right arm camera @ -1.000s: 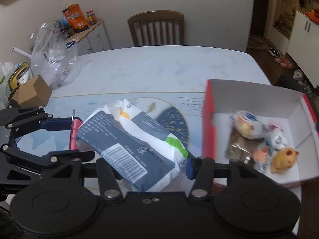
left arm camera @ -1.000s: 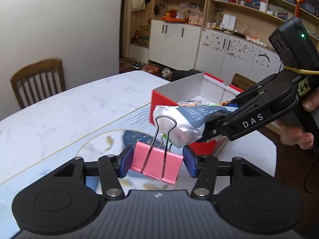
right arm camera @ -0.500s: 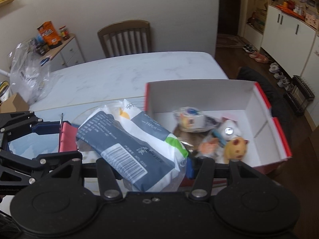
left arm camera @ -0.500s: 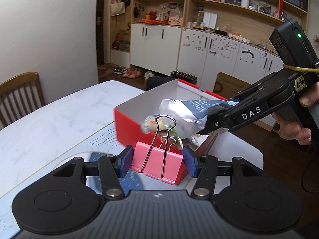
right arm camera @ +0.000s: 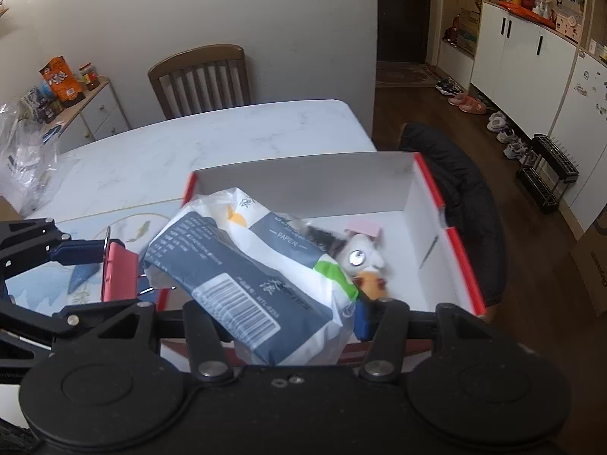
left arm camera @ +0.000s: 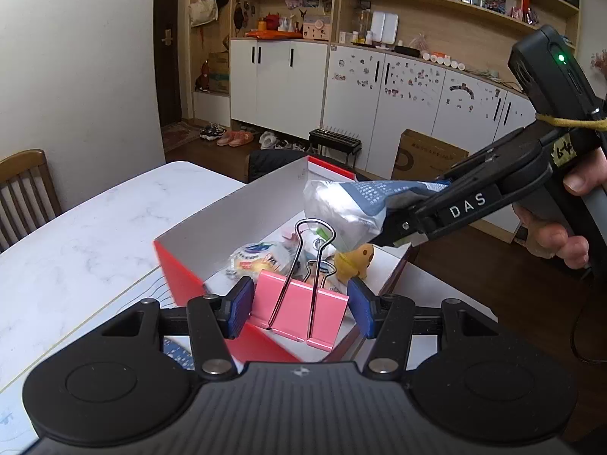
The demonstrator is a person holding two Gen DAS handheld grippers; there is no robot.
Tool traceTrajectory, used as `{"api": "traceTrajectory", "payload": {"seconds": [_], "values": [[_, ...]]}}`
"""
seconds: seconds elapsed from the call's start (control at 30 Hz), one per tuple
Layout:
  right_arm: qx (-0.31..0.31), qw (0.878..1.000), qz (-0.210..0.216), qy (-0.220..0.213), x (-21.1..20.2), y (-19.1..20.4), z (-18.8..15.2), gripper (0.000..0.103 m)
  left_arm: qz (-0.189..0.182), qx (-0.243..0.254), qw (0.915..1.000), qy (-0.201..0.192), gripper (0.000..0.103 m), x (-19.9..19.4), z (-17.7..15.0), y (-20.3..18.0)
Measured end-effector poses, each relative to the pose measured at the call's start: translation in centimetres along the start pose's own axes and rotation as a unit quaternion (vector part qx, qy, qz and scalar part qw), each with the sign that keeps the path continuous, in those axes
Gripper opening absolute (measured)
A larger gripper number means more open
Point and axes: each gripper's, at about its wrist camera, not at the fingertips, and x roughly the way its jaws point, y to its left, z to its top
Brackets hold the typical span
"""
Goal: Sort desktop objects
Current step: 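Lift the binder clip and wet-wipes pack and carry both over the red box, then lower both tools into the box and open them to release clip and wipes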
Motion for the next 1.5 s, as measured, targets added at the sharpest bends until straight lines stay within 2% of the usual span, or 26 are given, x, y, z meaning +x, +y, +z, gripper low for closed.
{"api": "traceTrajectory", "payload": {"seconds": [0.47,0.77,1.23,1.5], "values": [[0.012,1.000,-0.013,0.020,4.0,-4.6,1.9,0.052,0.015,0.002,0.9989,0.044,0.053,6.5,1.9,-1.5],[0.021,0.999,-0.018,0.046,8.7,-6.4,3.5,0.053,0.027,0.004,0.9958,0.087,0.053,10.8,2.4,-1.1],[-0.019,0.996,-0.040,0.080,13.8,-6.1,4.6,0.053,0.036,-0.006,0.9909,0.129,0.053,13.9,1.5,-0.6],[-0.032,0.994,-0.034,0.103,15.6,-5.8,4.1,0.055,0.033,-0.017,0.9886,0.146,0.053,14.7,1.0,-0.2]]}}
